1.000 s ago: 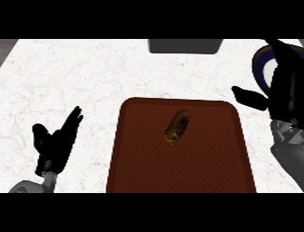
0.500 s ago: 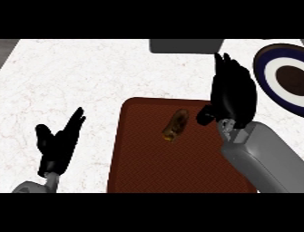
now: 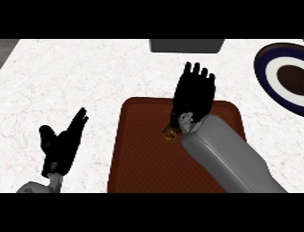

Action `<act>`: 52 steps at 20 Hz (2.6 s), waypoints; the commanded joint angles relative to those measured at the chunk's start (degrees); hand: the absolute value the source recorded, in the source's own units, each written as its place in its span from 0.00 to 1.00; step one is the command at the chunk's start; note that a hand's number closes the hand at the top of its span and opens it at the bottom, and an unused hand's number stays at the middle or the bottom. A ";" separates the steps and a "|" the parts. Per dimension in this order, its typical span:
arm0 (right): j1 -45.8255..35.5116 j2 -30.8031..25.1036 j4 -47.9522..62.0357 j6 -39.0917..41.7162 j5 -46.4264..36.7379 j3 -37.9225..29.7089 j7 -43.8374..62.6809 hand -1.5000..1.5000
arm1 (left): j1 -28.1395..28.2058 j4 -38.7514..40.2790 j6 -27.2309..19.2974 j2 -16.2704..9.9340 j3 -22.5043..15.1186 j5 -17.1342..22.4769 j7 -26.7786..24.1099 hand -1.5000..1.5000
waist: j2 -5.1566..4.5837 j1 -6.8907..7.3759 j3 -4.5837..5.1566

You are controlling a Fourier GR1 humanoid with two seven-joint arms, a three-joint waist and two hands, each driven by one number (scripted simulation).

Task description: Pick the sweet potato from the tray and place it in the plate

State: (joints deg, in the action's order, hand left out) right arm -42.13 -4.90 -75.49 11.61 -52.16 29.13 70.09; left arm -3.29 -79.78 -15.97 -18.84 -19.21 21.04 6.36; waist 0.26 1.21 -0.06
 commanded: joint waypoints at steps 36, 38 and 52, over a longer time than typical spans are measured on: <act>-3.16 4.84 27.55 -2.32 7.46 3.41 14.64 0.00 | 2.29 -0.84 1.68 1.64 1.00 -1.64 3.09 0.50 | -0.23 0.12 0.10; -0.74 4.84 28.52 -3.61 6.15 3.50 12.48 0.00 | 2.01 0.40 3.23 1.15 1.78 -1.20 2.21 0.50 | -0.26 -0.61 0.12; -11.53 3.67 37.25 -10.52 4.74 0.31 7.81 1.00 | 1.01 -0.13 3.33 3.14 2.02 -1.57 2.82 0.50 | -0.91 0.85 0.09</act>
State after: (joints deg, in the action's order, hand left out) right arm -48.73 -1.29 -43.41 8.64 -44.24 33.19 68.01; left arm -2.66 -80.61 -13.78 -16.34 -16.94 18.46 8.48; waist 0.57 1.50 -0.15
